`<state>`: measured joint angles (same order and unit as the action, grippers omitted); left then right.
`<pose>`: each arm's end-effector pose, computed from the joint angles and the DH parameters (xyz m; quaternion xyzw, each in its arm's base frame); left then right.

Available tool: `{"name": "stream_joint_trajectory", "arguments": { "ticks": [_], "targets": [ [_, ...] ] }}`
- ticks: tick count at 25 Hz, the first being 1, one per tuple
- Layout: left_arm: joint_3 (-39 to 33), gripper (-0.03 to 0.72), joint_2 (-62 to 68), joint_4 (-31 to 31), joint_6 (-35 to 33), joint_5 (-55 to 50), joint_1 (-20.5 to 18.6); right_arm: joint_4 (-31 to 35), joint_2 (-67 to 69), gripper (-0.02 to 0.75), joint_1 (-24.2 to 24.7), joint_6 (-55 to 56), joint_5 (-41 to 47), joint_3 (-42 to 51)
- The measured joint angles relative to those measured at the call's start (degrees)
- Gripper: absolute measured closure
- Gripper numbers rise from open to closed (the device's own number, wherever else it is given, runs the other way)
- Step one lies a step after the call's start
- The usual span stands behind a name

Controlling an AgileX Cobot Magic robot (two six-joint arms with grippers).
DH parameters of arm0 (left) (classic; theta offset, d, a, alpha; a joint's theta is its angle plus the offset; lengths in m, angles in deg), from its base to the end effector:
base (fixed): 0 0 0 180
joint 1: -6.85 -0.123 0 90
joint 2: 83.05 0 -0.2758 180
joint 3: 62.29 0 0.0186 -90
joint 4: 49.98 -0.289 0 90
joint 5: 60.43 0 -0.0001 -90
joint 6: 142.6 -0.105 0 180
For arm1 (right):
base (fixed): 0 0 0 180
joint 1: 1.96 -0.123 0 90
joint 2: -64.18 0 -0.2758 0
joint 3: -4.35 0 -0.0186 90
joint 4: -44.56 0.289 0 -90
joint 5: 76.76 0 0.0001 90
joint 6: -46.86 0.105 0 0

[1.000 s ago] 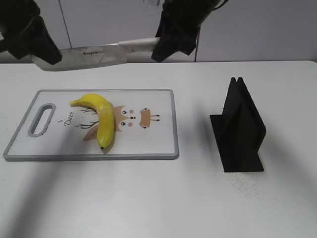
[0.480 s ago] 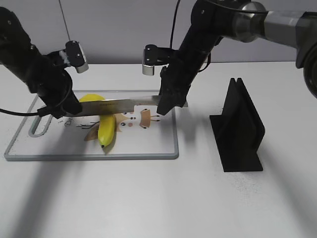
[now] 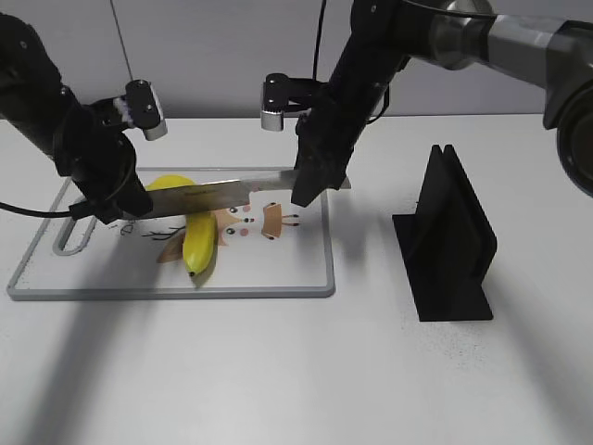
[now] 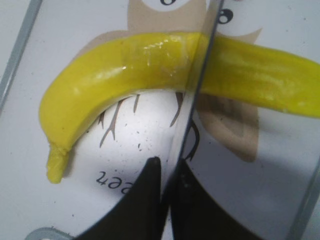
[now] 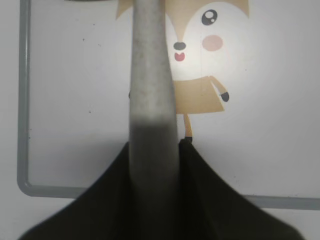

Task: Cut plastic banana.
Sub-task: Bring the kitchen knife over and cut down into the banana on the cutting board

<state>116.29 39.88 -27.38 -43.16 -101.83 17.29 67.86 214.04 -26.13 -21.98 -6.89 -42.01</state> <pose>0.4159 -0.1038 0.1094 0.6031 0.7746 -0.0503 0.1839 0.4747 0.2558 0.1156 -0.6691 0.7154 0.1573 0.1258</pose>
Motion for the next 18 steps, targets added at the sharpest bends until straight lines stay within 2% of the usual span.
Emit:
{"name": "stream_joint_trajectory", "arguments": {
  "ticks": [6, 18],
  "targets": [
    [2.76, 0.663, -1.11, -1.16, 1.03, -2.25, 0.12, -2.68, 0.30, 0.554, -0.40, 1.57, 0.91, -5.83],
    [5.97, 0.669, -10.90, -1.54, 1.62, -8.43, 0.12, -3.85, -9.83, 0.541, -0.58, 2.59, 1.11, -6.30]
  ]
}}
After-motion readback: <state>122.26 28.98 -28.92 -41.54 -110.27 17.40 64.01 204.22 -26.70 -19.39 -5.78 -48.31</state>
